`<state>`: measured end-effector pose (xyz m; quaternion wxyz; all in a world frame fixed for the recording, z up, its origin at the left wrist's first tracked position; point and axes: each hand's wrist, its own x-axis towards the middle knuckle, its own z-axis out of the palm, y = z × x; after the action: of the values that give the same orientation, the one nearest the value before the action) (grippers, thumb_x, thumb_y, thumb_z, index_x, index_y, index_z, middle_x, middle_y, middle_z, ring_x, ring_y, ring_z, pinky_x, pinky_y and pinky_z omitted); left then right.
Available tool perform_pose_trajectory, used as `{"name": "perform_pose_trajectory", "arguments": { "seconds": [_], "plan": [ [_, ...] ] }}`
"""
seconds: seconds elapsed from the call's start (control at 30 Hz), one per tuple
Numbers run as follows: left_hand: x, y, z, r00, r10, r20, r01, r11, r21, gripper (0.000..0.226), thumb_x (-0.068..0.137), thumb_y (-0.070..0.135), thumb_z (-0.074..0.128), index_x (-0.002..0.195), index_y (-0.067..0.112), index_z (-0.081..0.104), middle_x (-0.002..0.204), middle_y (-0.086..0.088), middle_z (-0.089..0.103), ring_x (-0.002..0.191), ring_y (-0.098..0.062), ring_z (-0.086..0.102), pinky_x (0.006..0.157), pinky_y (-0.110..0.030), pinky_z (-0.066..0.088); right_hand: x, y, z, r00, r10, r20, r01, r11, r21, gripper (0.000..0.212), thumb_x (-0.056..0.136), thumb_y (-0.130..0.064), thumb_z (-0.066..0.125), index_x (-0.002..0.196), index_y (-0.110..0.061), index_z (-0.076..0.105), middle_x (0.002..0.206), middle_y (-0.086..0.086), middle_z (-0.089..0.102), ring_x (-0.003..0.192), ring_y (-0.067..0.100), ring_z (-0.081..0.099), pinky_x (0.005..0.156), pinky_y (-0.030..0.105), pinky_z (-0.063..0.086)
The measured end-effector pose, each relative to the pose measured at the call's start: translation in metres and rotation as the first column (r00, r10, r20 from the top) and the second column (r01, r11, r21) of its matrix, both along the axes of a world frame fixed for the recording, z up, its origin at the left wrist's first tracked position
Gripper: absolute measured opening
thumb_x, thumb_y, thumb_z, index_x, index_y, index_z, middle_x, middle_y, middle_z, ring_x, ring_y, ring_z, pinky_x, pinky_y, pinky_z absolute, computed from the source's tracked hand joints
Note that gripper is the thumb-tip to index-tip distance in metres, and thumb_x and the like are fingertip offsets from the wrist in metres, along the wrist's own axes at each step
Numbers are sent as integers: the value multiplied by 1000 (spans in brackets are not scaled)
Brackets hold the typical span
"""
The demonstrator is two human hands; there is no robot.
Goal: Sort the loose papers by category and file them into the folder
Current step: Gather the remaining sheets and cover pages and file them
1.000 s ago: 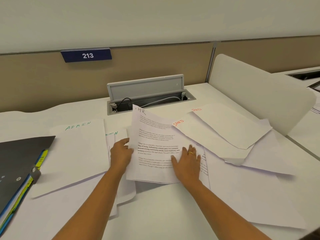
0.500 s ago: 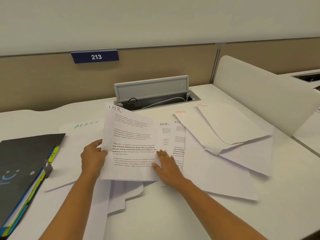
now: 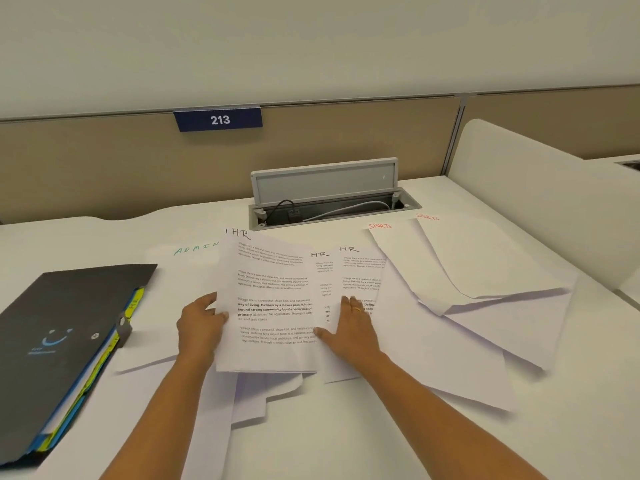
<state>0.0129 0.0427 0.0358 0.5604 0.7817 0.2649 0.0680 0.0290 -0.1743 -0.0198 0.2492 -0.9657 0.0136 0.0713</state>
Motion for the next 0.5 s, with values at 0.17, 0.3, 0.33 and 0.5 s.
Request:
{"name": "perform_pose_trajectory", "arguments": {
  "seconds": [0.17,0.3,0.33,0.5],
  "plan": [
    [-2,-3,-3,1000,12,6,-12,999,-37,44,85,-6,54,126,10,55,112,-20,64,97,-35,60,91,-44,48,-4,8,3,1000,25,-8,-25,1000,-4,74,95,-35,47,148,-3,8,156,13,12,145,24,11,117,33,13],
    [-3,-7,-4,1000,-2,-2,2,998,-61,44,85,-5,55,126,9,55,114,-21,64,100,-36,61,93,-45,48,-7,15,8,1000,10,8,-10,1000,8,61,92,-19,45,145,-2,19,149,14,29,137,29,31,109,35,30],
    [-3,-8,-5,1000,2,-4,-2,998,-58,44,85,-5,55,127,9,55,114,-20,63,100,-36,61,93,-44,48,-7,16,9,1000,6,18,-6,1000,1,58,92,-16,45,143,-2,22,145,15,34,133,29,36,105,35,33],
    [-5,-8,-9,1000,6,-1,-6,994,-110,46,85,-6,56,128,8,52,117,-20,62,103,-37,60,95,-47,47,-5,16,23,995,-2,104,6,999,-35,49,93,-8,40,141,-3,27,120,16,57,110,31,56,87,34,44]
  ]
}}
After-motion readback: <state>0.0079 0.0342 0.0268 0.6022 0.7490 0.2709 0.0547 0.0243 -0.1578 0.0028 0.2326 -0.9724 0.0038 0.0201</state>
